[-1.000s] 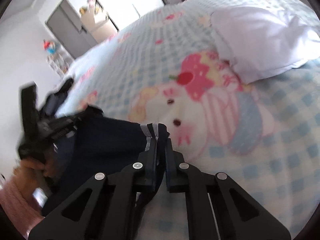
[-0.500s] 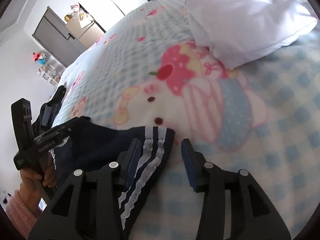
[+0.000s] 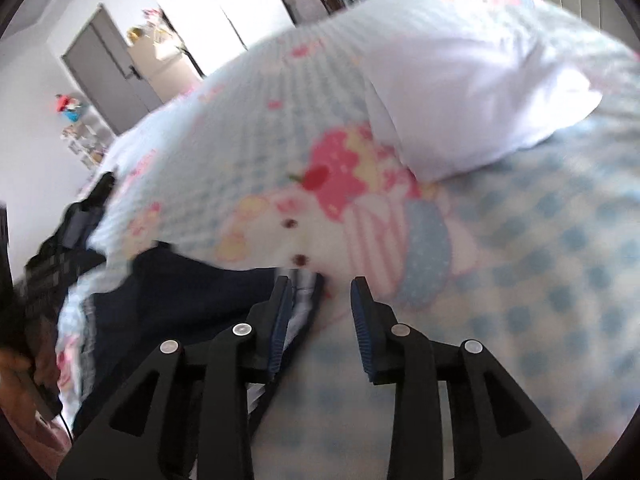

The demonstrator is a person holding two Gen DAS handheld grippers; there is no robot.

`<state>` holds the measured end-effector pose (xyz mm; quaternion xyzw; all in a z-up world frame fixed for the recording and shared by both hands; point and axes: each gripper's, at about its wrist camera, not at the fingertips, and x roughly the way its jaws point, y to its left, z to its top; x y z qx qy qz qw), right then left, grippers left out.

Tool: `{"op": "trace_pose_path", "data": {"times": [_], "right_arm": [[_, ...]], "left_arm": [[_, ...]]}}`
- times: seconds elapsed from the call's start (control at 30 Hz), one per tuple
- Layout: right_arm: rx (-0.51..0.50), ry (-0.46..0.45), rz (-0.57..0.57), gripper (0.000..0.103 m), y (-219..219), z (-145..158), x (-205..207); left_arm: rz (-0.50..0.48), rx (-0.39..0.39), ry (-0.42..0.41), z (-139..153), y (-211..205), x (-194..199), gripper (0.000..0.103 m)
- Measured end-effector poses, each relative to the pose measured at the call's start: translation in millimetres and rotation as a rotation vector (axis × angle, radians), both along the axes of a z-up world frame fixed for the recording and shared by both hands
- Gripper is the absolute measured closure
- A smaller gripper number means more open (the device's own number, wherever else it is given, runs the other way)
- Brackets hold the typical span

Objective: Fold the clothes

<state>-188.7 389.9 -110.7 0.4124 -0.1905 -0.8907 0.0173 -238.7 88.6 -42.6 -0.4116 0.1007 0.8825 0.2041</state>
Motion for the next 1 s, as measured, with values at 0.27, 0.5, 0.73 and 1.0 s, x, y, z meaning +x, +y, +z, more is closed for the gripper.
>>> {"op": "trace_pose_path", "data": {"times": [0.27,0.5,0.73,1.0], "right_arm": [[0.04,-0.021,0.247,0.072,-98,11,86],[0.161,-0.045,0.265,0.072,-146,-13,150],[0.242,-0.058,0.302,0.06,-155,-20,183],[0.273,-0.039,0.27,0.061,-157,-21,169]], "left_arm": [[0.257,0.141,-0.084,-28,-114,114,0.066],[0.316,0.282,-0.132,-54,-145,161,0.064],[0.245,0.251,-0.134,-63,-133,177,0.056],[0.289,0.262,-0.115,-68,-127,161,0.069]]}}
